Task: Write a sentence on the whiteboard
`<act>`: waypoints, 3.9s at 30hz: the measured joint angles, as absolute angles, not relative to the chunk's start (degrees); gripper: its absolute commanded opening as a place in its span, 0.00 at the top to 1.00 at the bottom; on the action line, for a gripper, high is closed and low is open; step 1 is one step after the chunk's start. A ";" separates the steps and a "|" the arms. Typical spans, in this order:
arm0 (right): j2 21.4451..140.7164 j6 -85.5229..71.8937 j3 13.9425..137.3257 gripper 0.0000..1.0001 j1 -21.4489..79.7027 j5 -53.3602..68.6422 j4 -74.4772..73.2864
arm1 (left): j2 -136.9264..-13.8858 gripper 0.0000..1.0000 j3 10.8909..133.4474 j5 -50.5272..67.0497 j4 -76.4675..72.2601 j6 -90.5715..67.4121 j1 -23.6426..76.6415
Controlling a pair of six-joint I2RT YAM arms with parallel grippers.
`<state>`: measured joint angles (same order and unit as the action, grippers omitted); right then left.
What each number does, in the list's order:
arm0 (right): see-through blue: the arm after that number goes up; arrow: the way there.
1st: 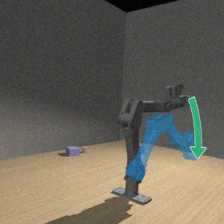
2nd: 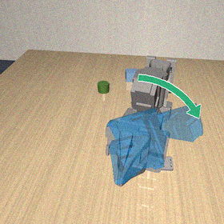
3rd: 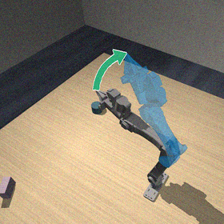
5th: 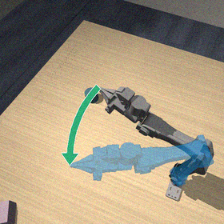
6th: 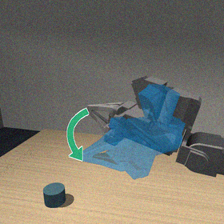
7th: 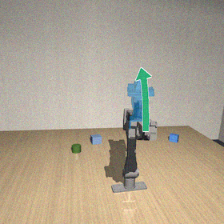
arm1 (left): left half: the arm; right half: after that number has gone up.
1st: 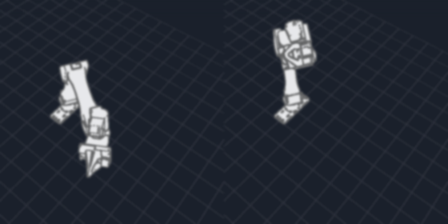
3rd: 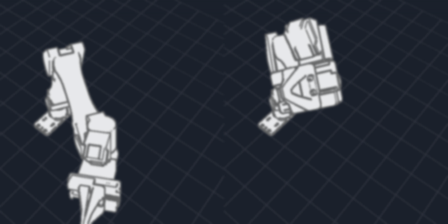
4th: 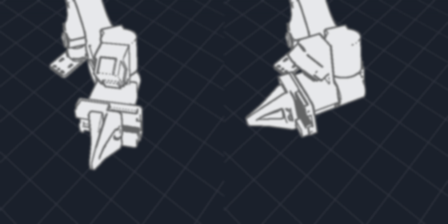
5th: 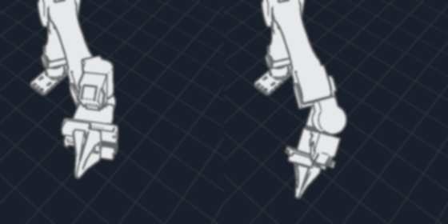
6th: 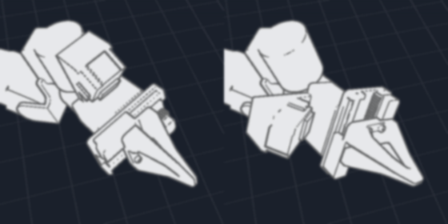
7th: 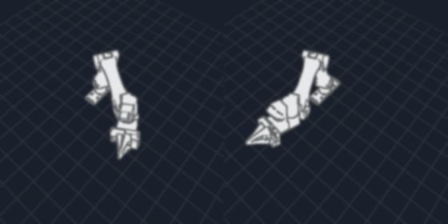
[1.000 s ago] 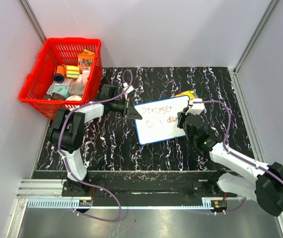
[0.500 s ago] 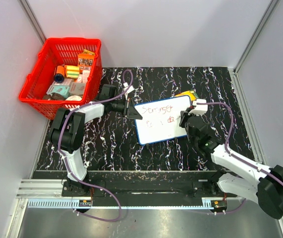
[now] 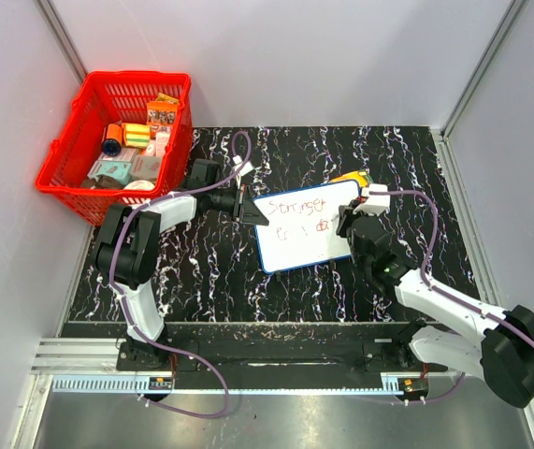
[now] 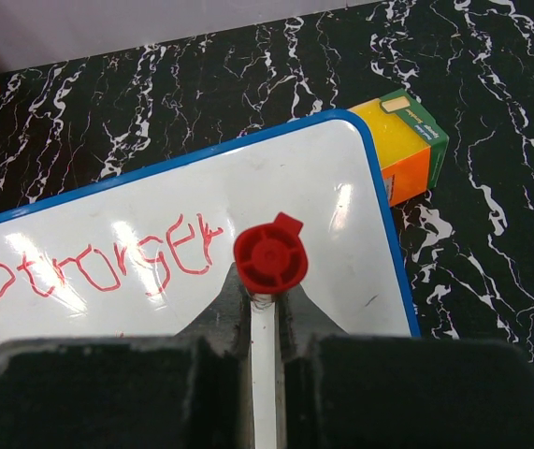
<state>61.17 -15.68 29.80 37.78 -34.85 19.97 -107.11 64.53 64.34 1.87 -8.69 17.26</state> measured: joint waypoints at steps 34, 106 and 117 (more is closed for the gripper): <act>60.53 -16.99 29.52 1.00 37.76 -34.15 15.94 | -107.13 1.00 64.73 64.27 2.07 -8.56 17.37; 62.08 -18.79 30.81 1.00 36.21 -33.32 15.97 | -107.44 1.00 65.12 64.07 2.33 -8.56 17.61; 61.45 -19.55 30.37 1.00 36.21 -32.86 14.61 | -107.44 1.00 65.14 64.05 2.42 -8.56 17.61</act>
<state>61.45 -19.55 30.37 36.21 -32.86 14.61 -107.44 65.14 64.05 2.42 -8.56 17.61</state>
